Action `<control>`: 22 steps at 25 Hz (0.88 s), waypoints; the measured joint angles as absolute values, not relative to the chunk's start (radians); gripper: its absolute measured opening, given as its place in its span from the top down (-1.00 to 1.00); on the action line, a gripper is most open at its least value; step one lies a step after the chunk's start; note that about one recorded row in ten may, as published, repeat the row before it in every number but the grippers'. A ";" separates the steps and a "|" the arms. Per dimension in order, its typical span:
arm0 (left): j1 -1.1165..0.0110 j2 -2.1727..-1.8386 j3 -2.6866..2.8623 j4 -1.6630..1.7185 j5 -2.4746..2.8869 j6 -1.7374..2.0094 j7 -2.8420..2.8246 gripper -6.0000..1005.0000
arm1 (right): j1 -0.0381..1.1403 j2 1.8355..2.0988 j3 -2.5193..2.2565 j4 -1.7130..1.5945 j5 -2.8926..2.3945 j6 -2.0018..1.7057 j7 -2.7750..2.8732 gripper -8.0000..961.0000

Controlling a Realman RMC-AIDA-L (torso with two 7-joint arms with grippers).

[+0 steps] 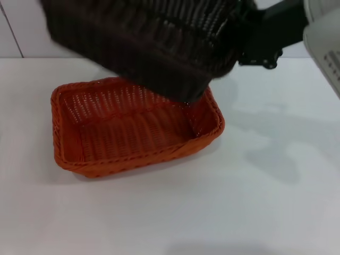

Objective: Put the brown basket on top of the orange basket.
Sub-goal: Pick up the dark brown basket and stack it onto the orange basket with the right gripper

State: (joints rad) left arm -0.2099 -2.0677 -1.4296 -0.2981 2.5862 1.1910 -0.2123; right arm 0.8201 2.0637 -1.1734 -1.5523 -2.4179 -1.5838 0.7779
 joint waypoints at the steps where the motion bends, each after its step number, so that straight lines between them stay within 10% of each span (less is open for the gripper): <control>1: -0.208 -2.068 -1.430 -0.297 2.586 1.191 -0.212 -0.54 | 0.820 2.064 -1.176 -1.539 -2.415 -1.584 0.753 0.67; 22: -0.201 -2.073 -1.443 -0.259 2.586 1.195 -0.162 -0.54 | 0.834 2.045 -1.174 -1.305 -2.357 -1.495 0.371 0.67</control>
State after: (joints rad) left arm -0.2012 -2.0725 -1.4434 -0.2592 2.5865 1.1951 -0.1616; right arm 0.8337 2.0448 -1.1741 -1.3052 -2.3568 -1.4946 0.3708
